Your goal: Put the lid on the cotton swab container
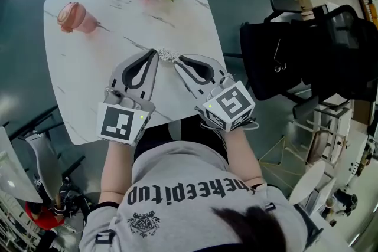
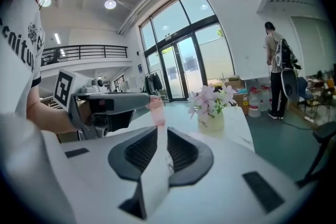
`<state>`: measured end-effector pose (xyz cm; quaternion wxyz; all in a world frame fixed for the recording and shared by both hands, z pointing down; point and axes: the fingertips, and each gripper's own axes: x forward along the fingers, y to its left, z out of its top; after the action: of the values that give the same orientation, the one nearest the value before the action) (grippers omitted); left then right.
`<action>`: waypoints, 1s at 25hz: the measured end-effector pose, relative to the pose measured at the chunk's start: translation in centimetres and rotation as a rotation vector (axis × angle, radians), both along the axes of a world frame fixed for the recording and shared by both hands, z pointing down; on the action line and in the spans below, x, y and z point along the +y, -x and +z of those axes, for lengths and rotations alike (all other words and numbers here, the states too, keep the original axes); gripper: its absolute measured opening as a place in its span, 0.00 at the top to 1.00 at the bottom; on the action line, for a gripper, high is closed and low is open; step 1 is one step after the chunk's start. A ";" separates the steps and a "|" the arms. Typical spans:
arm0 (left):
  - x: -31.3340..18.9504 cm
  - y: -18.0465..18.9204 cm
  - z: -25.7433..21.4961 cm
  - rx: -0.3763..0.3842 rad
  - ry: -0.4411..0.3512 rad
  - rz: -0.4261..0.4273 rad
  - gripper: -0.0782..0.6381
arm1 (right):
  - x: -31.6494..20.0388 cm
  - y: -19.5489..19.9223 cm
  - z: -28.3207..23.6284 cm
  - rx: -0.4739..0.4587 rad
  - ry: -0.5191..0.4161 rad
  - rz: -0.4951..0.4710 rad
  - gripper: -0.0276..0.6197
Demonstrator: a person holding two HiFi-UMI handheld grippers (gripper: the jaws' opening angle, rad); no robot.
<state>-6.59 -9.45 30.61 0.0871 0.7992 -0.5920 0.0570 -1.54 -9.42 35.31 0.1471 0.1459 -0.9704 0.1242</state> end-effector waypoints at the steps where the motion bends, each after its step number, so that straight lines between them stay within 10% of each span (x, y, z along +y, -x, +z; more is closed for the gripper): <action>1: 0.1 0.0 0.1 -0.001 0.002 -0.018 0.87 | -0.1 0.0 0.3 0.005 0.000 -0.019 0.85; 25: 0.5 -0.7 2.8 -0.009 0.062 -0.249 0.87 | -1.1 -1.1 10.2 0.149 0.078 -0.244 0.67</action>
<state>-5.89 -8.95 33.44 0.1155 0.7162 -0.6849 0.0678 -0.46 -10.56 45.53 0.2380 0.0301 -0.9618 0.1317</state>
